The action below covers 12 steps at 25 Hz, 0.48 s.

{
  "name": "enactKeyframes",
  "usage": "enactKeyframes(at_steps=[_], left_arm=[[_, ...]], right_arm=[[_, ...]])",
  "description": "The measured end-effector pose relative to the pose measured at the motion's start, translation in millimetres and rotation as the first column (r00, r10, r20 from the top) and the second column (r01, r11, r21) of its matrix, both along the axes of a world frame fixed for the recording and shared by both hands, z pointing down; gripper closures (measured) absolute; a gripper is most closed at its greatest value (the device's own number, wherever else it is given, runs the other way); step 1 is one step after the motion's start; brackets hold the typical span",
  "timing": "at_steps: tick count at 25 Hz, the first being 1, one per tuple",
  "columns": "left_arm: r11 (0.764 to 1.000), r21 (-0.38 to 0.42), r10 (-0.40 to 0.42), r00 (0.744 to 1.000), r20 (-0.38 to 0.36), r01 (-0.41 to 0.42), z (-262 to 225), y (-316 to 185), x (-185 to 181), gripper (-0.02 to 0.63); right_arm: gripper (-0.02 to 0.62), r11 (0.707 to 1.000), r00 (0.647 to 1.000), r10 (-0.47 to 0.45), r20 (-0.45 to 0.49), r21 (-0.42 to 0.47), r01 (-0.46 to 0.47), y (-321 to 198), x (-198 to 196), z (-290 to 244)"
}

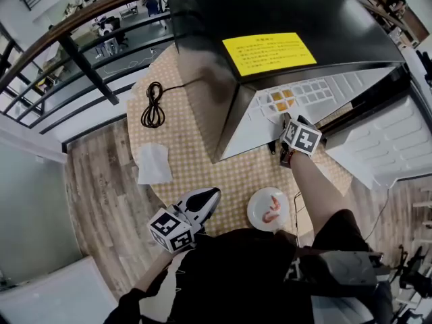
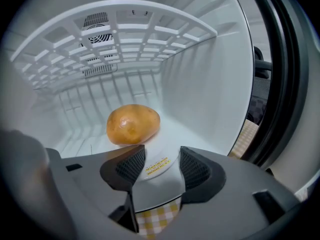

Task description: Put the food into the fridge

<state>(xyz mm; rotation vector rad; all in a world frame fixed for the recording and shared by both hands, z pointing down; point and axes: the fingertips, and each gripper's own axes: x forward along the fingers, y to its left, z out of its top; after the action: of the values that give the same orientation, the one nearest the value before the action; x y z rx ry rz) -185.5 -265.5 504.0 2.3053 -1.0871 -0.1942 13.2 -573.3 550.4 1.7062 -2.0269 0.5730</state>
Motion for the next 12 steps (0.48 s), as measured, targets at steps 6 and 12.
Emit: enactKeyframes(at_steps=[6, 12], left_arm=[[0.999, -0.009, 0.031, 0.999, 0.009, -0.031, 11, 4, -11, 0.591], [0.999, 0.002, 0.041, 0.999, 0.021, -0.041, 7, 5, -15, 0.591]], right_arm=[[0.378, 0.999, 0.999, -0.034, 0.011, -0.005, 0.034, 0, 0, 1], [0.367, 0.999, 1.000, -0.010, 0.010, 0.037, 0.009, 0, 0, -13]])
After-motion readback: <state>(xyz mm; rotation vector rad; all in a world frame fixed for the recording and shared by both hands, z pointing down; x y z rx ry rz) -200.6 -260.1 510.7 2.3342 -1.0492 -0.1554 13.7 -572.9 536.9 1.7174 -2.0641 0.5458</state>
